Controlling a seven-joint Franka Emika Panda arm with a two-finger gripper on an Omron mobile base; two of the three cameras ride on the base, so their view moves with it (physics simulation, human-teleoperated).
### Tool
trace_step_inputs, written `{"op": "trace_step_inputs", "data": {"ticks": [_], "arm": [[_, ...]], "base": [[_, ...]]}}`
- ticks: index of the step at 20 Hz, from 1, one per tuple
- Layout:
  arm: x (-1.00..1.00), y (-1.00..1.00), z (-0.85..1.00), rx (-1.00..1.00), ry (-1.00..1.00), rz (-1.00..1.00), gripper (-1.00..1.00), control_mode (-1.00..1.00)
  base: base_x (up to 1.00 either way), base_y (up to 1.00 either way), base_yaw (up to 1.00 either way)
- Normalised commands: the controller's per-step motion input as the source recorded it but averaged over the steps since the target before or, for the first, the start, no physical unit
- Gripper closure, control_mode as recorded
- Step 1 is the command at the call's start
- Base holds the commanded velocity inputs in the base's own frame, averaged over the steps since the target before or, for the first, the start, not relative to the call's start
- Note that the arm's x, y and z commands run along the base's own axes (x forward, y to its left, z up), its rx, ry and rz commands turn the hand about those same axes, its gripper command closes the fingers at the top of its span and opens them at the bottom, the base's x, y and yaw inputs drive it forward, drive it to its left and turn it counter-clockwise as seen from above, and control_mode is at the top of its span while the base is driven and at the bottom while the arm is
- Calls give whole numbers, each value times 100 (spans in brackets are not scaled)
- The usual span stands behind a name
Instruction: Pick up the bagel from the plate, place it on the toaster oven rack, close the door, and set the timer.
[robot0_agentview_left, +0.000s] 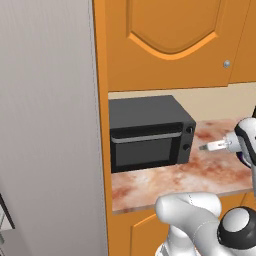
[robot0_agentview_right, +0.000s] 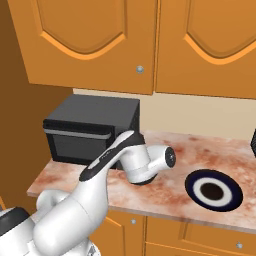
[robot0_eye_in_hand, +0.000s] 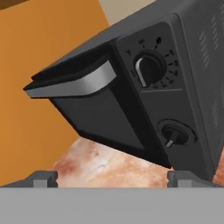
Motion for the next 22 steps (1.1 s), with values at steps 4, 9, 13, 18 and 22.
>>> {"op": "trace_step_inputs", "data": {"ticks": [4, 9, 13, 18, 22], "arm": [[1, 0, 19, 0, -7, 0, -100, -100], [0, 0, 34, 0, -6, -1, -100, -100], [5, 4, 38, 0, -4, -4, -100, -100], [25, 6, 35, 0, 0, -6, -100, -100], [11, 6, 31, 0, -3, -6, -100, -100]], "base": [[0, 0, 0], [0, 0, 0], [0, 0, 0], [0, 0, 0], [0, 0, 0]]}}
